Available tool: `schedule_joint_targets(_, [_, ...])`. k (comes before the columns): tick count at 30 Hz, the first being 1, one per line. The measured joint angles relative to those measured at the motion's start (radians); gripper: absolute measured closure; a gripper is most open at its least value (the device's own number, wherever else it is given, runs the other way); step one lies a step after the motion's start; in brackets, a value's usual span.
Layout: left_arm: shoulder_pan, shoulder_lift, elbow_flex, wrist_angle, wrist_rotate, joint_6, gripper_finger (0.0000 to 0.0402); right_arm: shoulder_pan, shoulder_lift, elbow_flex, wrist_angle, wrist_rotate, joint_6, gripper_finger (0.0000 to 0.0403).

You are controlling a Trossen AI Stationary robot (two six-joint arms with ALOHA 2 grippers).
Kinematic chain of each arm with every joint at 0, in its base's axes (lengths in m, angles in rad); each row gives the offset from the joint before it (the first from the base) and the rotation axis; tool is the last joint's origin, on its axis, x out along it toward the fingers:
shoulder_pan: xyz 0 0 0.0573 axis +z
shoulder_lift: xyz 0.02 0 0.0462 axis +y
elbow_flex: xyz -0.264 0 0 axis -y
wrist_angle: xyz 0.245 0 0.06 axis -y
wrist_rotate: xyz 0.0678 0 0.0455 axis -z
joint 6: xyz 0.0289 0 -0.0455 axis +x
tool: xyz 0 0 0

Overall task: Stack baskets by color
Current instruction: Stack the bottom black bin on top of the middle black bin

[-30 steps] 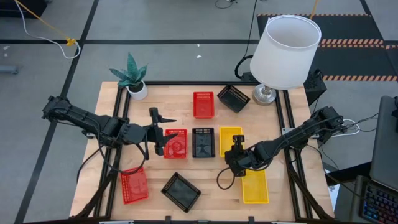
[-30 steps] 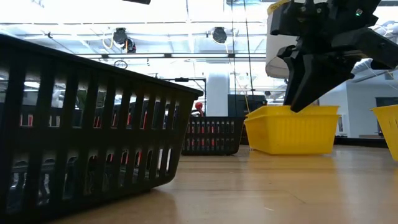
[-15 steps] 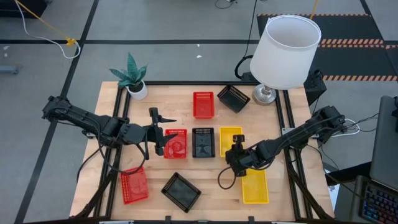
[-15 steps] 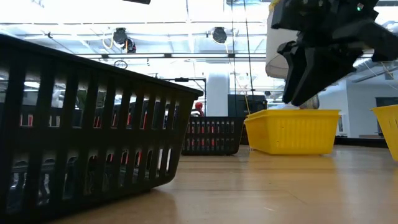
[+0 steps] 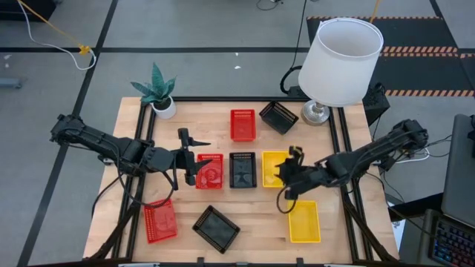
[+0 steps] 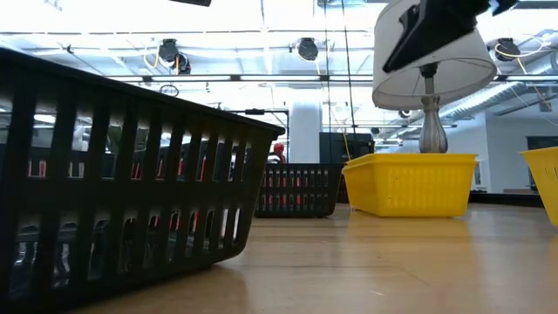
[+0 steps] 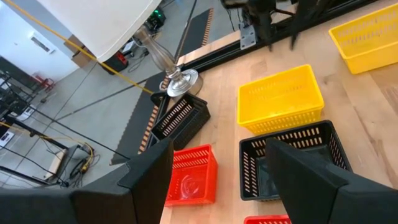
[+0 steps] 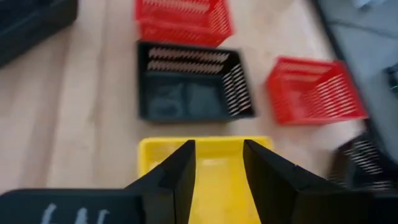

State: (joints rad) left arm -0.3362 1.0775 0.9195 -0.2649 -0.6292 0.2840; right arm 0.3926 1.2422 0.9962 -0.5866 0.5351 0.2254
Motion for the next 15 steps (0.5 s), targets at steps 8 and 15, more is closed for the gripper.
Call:
schedule_joint_targets(8, [0.0, 0.0, 0.0, 0.0, 0.0, -0.01, 0.0144, -0.105, -0.084, 0.0, 0.001, 0.052, -0.121, 0.0273])
schedule_joint_targets(15, [0.0, 0.0, 0.0, -0.004, 0.0, -0.048, 0.0144, -0.188, -0.116, 0.0, 0.031, 0.044, -0.201, 0.0273])
